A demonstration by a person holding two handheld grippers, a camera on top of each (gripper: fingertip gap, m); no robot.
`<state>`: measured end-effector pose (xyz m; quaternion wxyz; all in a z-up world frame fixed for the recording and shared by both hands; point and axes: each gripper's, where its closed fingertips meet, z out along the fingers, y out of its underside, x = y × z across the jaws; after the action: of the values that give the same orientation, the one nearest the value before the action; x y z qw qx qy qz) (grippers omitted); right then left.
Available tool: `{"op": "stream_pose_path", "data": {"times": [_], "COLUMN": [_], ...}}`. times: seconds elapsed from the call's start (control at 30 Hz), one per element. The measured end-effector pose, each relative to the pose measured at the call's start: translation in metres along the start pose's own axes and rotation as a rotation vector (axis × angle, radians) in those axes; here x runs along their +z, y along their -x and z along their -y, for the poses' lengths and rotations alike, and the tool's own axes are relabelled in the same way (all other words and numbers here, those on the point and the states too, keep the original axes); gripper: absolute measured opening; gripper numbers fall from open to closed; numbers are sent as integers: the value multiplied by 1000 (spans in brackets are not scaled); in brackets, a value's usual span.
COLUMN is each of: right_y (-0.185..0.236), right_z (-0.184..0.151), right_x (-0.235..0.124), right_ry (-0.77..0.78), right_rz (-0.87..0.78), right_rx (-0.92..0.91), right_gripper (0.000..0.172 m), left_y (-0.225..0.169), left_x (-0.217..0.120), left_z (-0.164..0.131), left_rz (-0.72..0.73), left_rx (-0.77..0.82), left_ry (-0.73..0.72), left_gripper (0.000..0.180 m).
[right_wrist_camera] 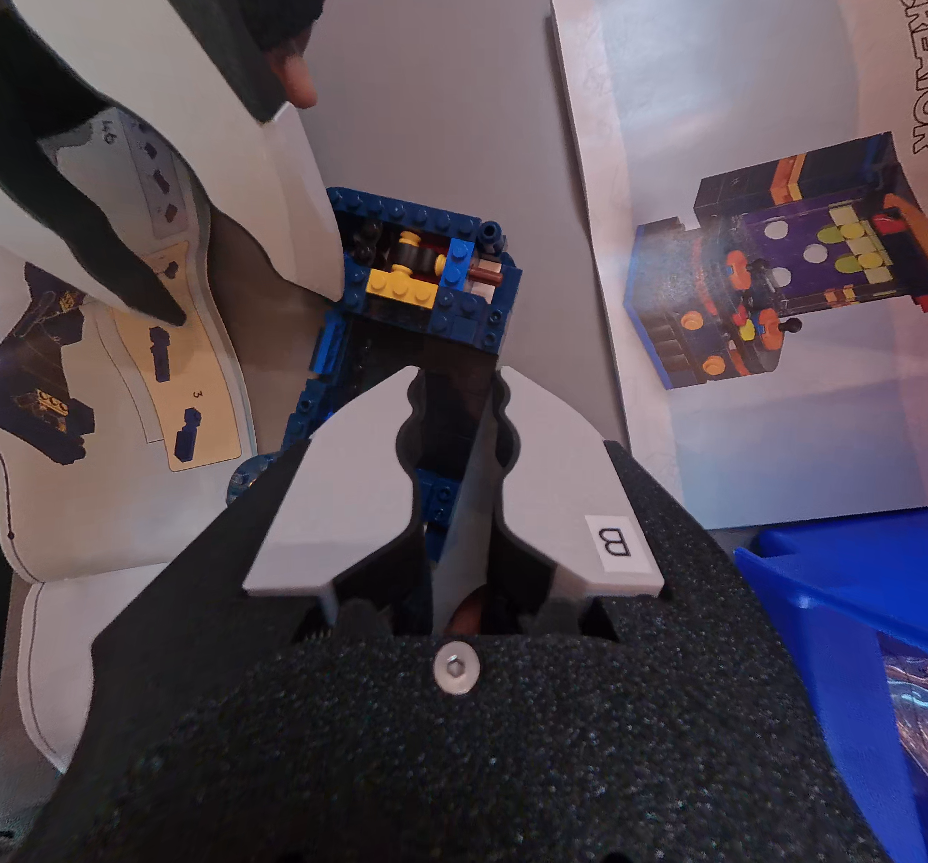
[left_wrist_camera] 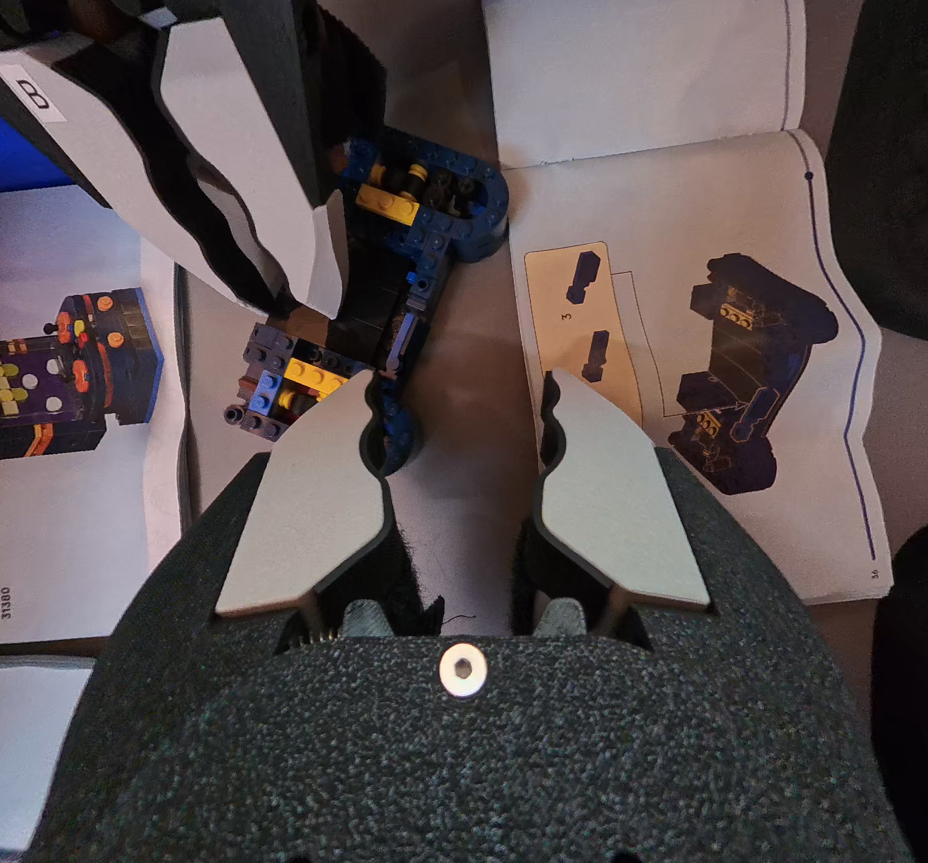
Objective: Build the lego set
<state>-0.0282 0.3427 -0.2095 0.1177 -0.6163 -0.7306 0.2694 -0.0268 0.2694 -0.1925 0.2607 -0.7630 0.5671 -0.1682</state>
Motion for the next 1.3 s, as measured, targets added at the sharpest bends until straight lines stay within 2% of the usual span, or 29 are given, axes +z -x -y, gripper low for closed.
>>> {"op": "stream_pose_path", "data": {"times": [0.13,0.23,0.3,0.33,0.47,0.57,0.67,1.3], "right_y": [1,-2,0,7,44,56,50,50], "right_z": [4,15,21,23,26,28,28,30], "right_x": [1,-13,-27,-32,-21,-8,-2,5], "right_ry": [-96,-190,-228,-237,-205,-182,-139,-174], "right_rz": [9,-40,-106,-115,-122,-174,-249,-209], "right_rx": [-6,2,-2,-16,-113,-217,-240,-190], "right_gripper": [30,33,16,2,0,0,0,0], "left_y": [-16,-8,9,15,18,15,10,-2], "left_x": [-13,-37,-49,-51,-36,-25,-19,-14], "left_z": [3,14,11,4,-24,-29,-29,-28], "left_rz": [-153,-121,-25,9,-5,-24,-49,-111], "left_rx": [-65,-92,-121,-153,-248,-249,-240,-227], "left_ry": [-47,-195,-279,-294,-267,-235,-213,-178], "left_gripper": [61,60,62,63,61,65,66,66]}}
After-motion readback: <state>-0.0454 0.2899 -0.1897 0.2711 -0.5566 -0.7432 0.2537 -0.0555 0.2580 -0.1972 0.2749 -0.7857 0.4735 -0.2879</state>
